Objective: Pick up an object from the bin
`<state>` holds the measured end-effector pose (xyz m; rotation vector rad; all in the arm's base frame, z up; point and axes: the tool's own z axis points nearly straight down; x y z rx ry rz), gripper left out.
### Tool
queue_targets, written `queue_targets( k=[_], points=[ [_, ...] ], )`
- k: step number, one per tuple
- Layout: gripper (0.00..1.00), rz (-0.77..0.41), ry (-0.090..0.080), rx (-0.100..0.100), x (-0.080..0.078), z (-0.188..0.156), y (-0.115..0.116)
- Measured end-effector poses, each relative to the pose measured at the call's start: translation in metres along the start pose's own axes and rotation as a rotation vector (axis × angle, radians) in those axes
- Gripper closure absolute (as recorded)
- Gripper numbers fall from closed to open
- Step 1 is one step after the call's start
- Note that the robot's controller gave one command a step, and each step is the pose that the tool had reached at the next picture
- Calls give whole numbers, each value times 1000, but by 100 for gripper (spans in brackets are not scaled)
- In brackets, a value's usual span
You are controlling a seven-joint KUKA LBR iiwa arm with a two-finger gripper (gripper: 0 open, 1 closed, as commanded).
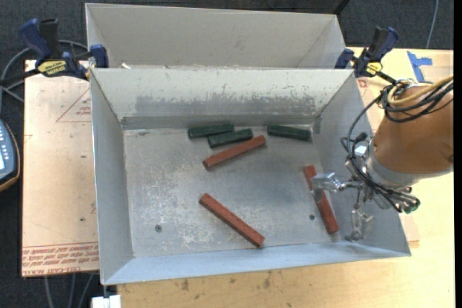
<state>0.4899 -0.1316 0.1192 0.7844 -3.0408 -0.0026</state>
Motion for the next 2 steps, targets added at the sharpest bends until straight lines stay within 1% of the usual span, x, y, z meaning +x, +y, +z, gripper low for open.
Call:
queue_targets(
  k=[1,2],
  points=[
    [0,-556,-2,-4,2,28,12],
    [0,-723,-8,-5,-70,45,-22]
  ],
)
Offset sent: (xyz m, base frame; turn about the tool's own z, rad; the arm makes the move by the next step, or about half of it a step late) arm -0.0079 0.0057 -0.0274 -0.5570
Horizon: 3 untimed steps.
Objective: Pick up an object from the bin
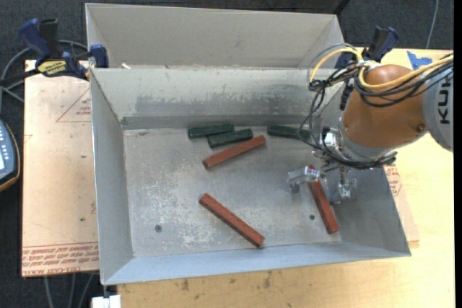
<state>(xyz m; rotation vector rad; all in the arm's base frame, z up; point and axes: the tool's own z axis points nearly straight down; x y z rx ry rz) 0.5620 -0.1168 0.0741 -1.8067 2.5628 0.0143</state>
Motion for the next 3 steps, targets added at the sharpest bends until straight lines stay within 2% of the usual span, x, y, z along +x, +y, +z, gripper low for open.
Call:
queue_targets(
  k=[1,2,3],
  points=[
    [0,-139,7,0,-10,-9,63],
    [0,-252,-1,-2,33,1,15],
    [100,-254,4,3,36,0,14]
  ],
)
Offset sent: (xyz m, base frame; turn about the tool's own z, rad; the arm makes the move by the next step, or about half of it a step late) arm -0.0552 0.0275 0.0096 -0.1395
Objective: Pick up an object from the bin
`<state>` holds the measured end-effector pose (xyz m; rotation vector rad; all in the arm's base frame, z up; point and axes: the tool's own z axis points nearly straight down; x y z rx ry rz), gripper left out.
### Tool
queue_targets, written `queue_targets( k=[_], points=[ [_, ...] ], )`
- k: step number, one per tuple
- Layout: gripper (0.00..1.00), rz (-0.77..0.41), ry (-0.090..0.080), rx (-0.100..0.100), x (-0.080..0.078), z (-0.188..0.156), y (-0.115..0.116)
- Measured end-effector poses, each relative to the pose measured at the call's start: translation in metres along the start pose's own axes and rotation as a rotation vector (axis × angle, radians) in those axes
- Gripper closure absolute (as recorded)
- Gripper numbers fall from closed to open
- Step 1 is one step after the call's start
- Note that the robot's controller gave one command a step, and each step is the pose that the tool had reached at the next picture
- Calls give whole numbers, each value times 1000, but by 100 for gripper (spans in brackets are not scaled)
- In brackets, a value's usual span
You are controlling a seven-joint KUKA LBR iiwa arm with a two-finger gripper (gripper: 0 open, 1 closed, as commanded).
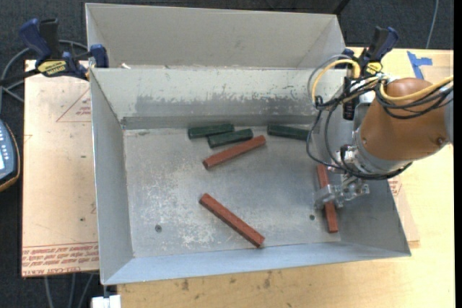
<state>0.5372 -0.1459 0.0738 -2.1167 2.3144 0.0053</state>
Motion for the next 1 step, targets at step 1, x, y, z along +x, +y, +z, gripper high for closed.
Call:
queue_targets(
  k=[1],
  points=[
    [100,107,4,12,-14,-141,-71]
  ],
)
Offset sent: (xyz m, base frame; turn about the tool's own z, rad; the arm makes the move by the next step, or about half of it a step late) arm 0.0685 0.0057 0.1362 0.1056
